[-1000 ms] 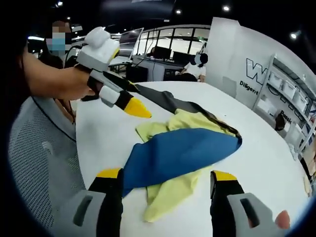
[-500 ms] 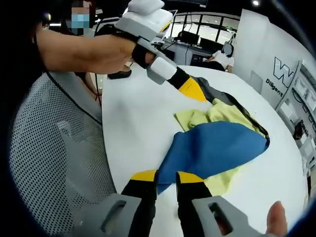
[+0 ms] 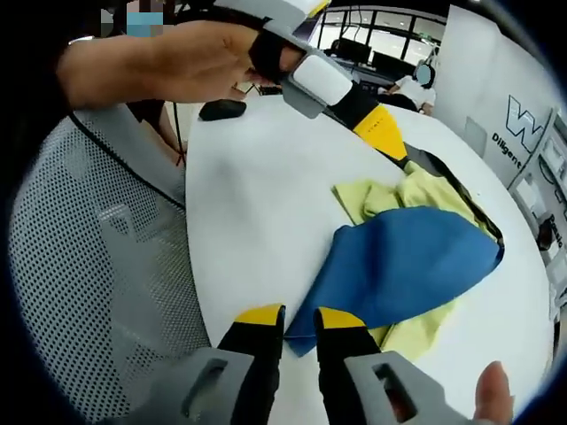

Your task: Fold the garment on the visible template until the final outline fits inside the template.

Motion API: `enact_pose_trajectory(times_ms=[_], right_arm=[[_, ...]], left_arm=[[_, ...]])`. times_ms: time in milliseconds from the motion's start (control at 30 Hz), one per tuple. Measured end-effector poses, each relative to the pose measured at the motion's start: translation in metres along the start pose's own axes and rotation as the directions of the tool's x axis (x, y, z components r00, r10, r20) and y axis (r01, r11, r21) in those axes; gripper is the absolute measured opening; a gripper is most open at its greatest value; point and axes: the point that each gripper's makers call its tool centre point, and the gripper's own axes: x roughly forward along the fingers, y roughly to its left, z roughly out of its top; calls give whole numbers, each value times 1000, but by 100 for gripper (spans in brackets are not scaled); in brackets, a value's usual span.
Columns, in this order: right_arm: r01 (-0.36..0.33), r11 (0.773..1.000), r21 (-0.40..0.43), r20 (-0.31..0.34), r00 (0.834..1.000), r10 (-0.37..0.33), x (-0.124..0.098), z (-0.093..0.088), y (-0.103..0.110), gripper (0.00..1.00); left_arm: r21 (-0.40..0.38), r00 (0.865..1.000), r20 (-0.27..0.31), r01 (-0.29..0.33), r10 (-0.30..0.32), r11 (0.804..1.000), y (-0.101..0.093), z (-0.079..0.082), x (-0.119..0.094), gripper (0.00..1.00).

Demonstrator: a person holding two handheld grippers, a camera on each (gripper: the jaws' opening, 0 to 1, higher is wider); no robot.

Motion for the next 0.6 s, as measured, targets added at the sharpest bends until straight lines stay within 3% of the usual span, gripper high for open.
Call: enact_pose_trajectory(times_ms=[333, 600], right_arm=[[2, 1000, -7, -56, 998, -2, 6, -15, -1, 7], [9, 1000, -15, -53, 999, -9, 7, -16, -5, 1]], left_arm=[[2, 1000, 5, 12, -12, 1000, -3, 2, 1, 73], [1, 1000, 0, 14, -14, 1000, -1, 1, 1, 72]])
